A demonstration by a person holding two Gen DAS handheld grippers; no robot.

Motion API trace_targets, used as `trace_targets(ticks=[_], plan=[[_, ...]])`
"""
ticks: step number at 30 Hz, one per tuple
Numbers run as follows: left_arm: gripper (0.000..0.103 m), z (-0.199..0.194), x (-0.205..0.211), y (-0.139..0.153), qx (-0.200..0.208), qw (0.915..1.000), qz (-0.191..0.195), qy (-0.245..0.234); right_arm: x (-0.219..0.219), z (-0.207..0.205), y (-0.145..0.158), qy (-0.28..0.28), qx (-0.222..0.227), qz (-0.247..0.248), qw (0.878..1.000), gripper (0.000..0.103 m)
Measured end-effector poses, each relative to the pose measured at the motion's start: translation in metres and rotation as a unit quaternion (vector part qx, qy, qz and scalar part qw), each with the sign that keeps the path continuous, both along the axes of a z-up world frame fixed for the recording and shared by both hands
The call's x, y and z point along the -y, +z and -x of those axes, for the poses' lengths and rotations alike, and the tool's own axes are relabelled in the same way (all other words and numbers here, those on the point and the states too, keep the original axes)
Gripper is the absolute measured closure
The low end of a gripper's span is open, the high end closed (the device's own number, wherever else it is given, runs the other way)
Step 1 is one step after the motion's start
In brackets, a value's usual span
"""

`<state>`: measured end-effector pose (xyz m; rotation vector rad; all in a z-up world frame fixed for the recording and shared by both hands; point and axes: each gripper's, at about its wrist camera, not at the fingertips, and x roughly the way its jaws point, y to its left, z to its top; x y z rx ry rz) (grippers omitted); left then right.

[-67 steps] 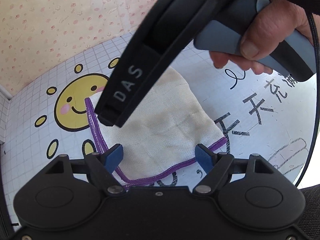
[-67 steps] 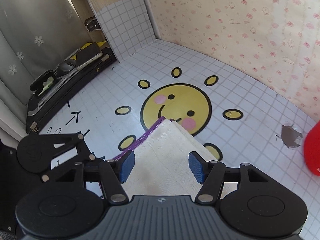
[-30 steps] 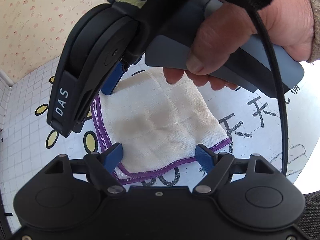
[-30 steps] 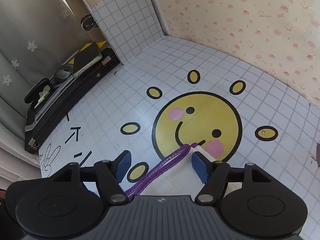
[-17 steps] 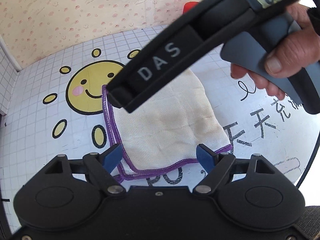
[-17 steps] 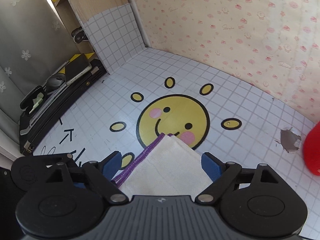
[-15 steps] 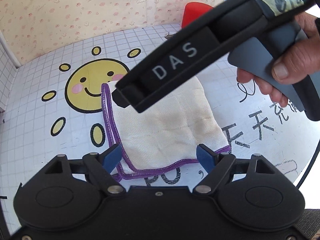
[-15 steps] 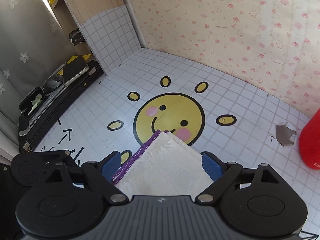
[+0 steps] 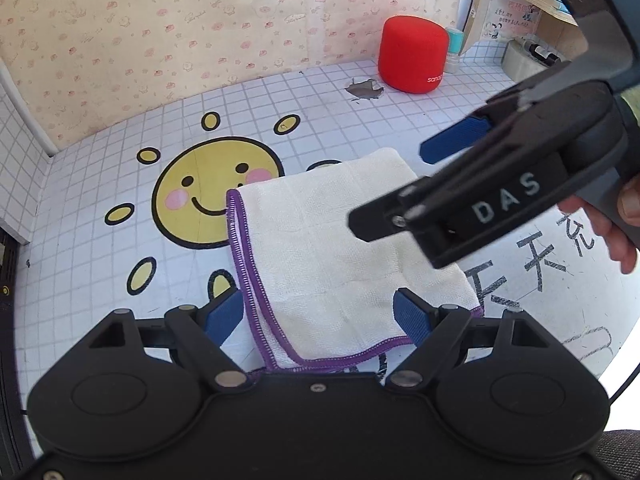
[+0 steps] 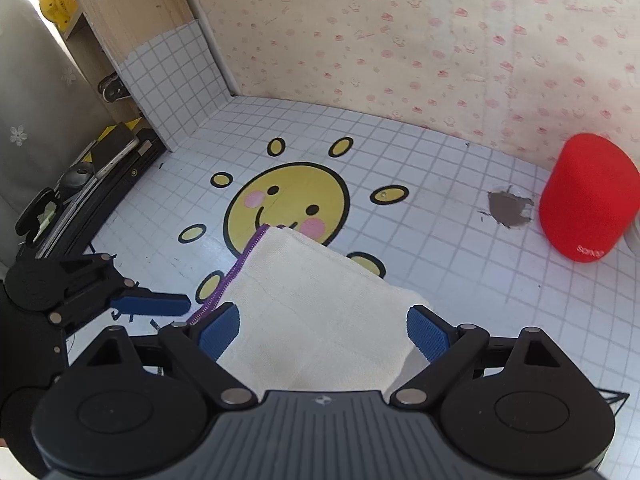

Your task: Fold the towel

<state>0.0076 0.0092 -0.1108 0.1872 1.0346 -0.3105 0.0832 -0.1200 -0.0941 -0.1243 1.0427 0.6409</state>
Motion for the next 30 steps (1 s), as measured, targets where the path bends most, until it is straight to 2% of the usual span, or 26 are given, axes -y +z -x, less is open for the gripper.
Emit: trace_targets(ticks=[4, 8, 12, 15, 16, 23, 26, 30], plan=[[0.02, -0.001, -0.006, -0.004, -0.006, 1.0, 0.0, -0.006, 0.008, 0.013, -0.006, 0.008, -0.009, 0.013, 1.0, 0.012], [0.02, -0.001, -0.002, -0.01, -0.005, 0.9997, -0.012, -0.021, 0.008, 0.023, -0.009, 0.019, 0.011, 0.028, 0.999, 0.013], [0.02, 0.001, 0.004, -0.017, -0.011, 0.9993, -0.024, -0.028, 0.003, 0.027, -0.014, 0.037, 0.028, 0.059, 0.997, 0.022], [0.019, 0.003, 0.009, -0.02, -0.015, 0.9994, -0.018, -0.026, 0.0, 0.028, -0.022, 0.049, 0.03, 0.088, 0.994, 0.025], [0.019, 0.004, 0.01, -0.021, -0.015, 0.9995, -0.017, -0.024, 0.0, 0.029, -0.026, 0.053, 0.032, 0.1, 0.993, 0.025], [0.018, -0.002, 0.026, -0.024, -0.017, 0.9997, -0.01, -0.014, 0.015, 0.022, -0.029, 0.042, 0.035, 0.091, 0.994, 0.023], [0.018, -0.007, 0.035, -0.024, -0.018, 0.9998, -0.009, -0.007, 0.021, 0.016, -0.029, 0.043, 0.045, 0.103, 0.993, 0.017], [0.018, -0.014, 0.041, -0.022, -0.027, 0.9995, -0.011, 0.013, 0.028, 0.007, -0.027, 0.044, 0.036, 0.107, 0.993, 0.017]])
